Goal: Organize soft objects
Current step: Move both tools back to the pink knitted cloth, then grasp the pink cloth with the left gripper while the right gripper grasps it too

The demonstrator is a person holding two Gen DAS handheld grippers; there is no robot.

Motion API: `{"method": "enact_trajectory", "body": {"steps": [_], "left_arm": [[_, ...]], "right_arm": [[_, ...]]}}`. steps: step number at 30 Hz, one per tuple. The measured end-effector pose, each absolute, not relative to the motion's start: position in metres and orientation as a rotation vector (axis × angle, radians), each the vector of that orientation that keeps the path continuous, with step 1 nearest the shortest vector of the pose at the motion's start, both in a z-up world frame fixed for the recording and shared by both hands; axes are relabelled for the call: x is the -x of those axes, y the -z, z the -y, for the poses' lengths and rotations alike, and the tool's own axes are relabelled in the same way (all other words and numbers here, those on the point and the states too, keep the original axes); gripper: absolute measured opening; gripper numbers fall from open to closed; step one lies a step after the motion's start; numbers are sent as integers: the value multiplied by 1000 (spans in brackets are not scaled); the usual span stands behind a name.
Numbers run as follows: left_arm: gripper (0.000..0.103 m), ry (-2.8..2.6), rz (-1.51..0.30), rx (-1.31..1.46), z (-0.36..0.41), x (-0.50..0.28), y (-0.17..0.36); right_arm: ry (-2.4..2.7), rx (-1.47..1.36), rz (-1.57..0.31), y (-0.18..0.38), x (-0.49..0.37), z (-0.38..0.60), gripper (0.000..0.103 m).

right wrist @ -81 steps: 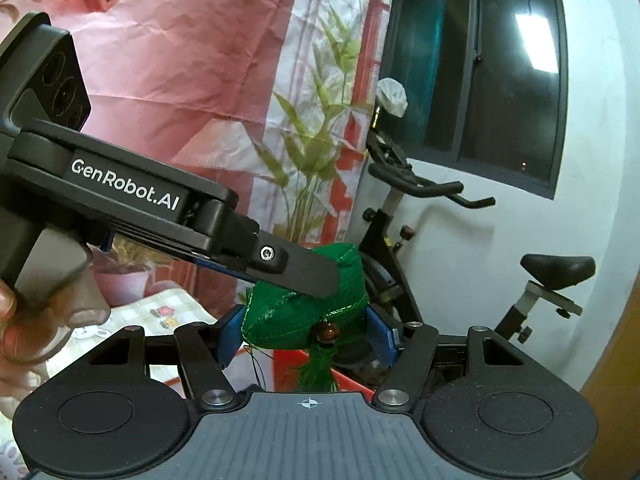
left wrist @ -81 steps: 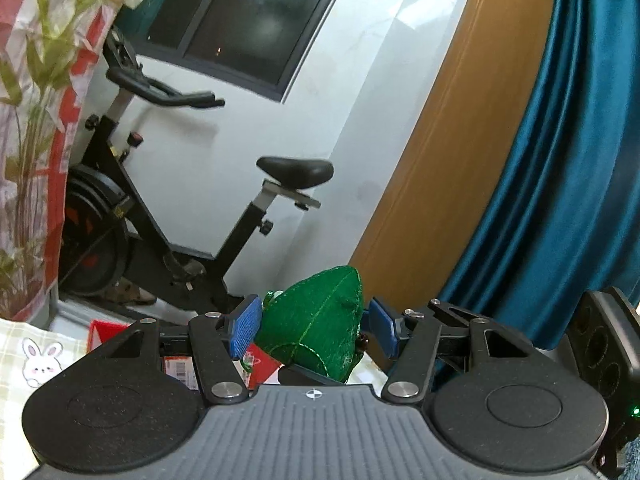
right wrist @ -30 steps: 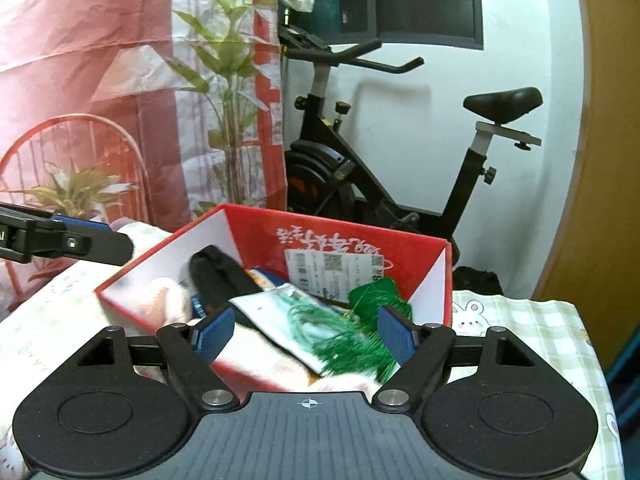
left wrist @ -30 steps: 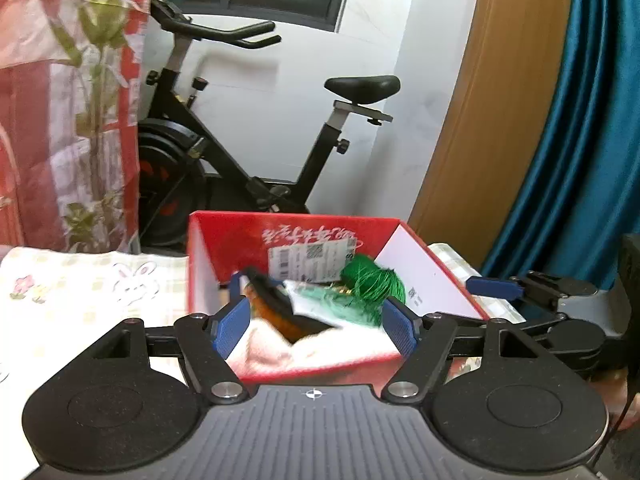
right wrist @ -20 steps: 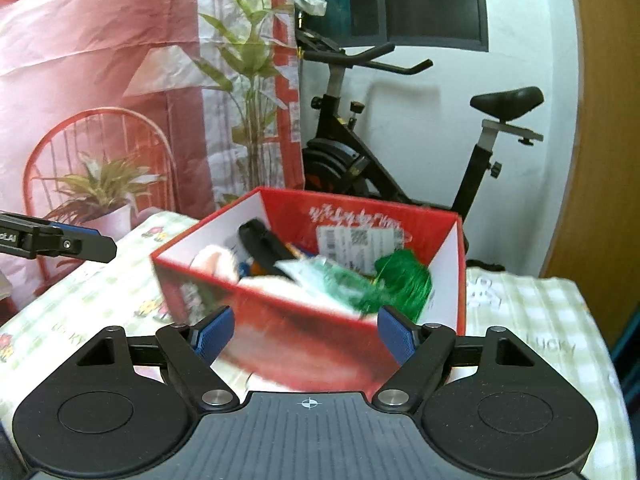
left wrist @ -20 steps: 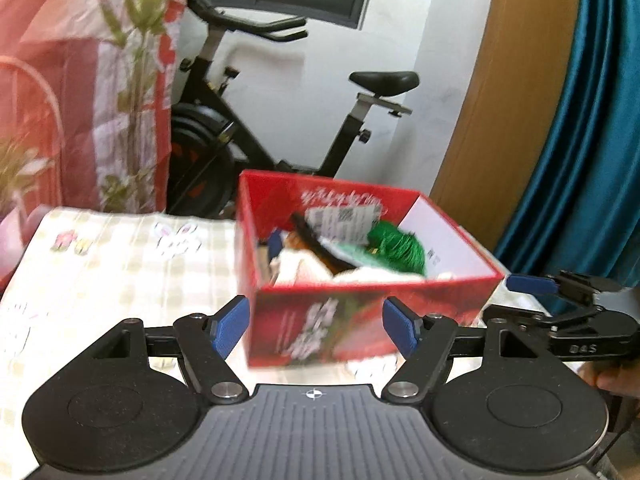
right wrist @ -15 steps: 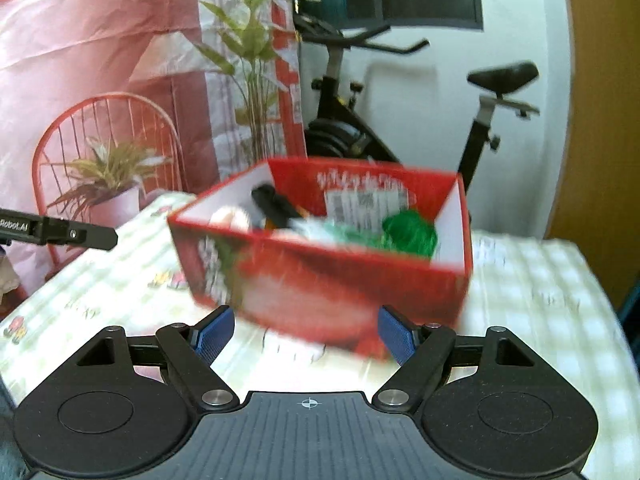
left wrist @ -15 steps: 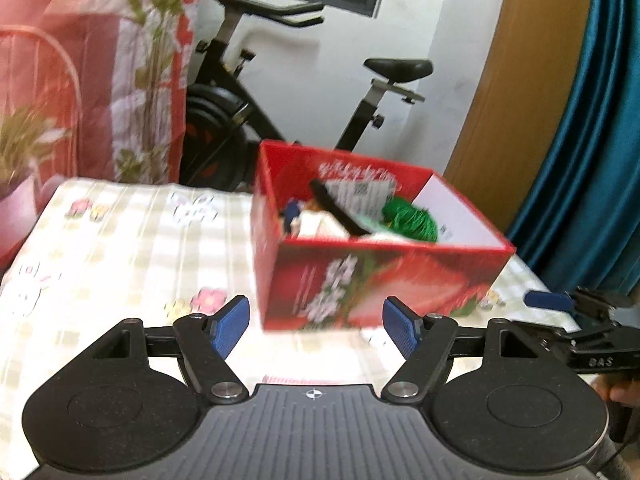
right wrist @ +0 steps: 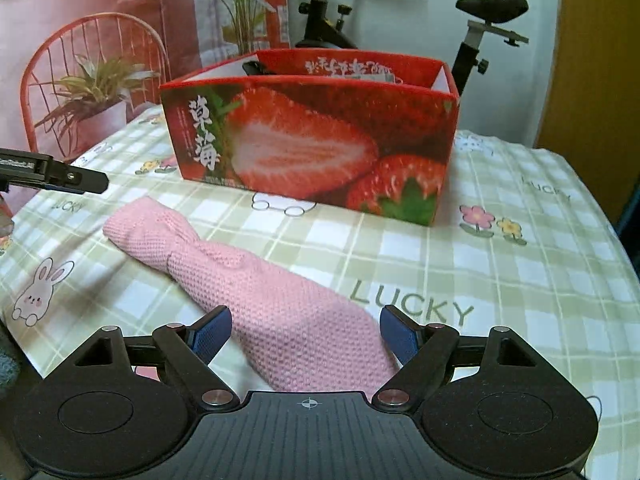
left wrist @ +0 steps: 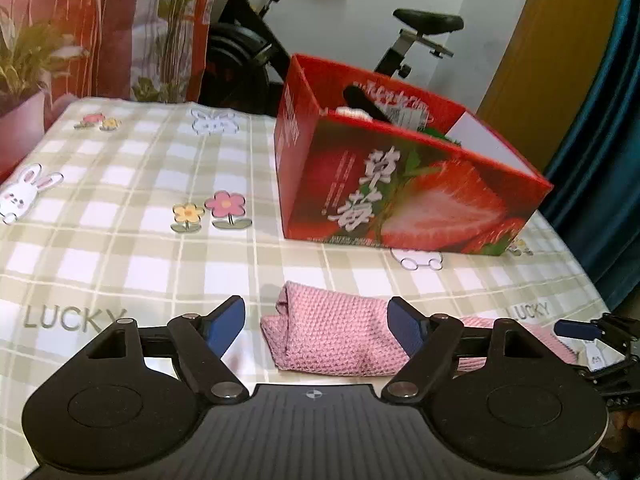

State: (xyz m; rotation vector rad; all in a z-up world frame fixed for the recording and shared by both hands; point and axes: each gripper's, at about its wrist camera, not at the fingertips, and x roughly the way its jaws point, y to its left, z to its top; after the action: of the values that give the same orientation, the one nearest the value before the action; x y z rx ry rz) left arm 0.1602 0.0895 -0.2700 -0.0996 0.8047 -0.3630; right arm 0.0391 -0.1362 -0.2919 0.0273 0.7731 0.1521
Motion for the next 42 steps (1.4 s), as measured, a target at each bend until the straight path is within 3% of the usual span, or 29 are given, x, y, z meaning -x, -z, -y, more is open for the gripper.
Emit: {"method": "enact_trajectory", "body": {"steps": [6, 12, 16, 18, 22, 42], "left_arm": [[82, 359, -845, 106, -75, -176, 290], [81, 365, -859, 35, -57, -178, 302], [63, 377, -855, 34, -58, -171, 301], [50, 374, -859, 56, -61, -168, 301], [43, 379, -873, 99, -63, -161, 302], [42, 381, -825, 91, -57, -141, 307]], "right_arm": [[-164, 2, -832, 305, -45, 130, 80], [-165, -51, -847, 308, -52, 140, 60], [-167, -102, -846, 309, -60, 148, 49], [-168, -121, -846, 308, -67, 151, 43], [-155, -138, -835, 310, -81, 155, 36], [-115, -126, -685, 325, -76, 156, 34]]}}
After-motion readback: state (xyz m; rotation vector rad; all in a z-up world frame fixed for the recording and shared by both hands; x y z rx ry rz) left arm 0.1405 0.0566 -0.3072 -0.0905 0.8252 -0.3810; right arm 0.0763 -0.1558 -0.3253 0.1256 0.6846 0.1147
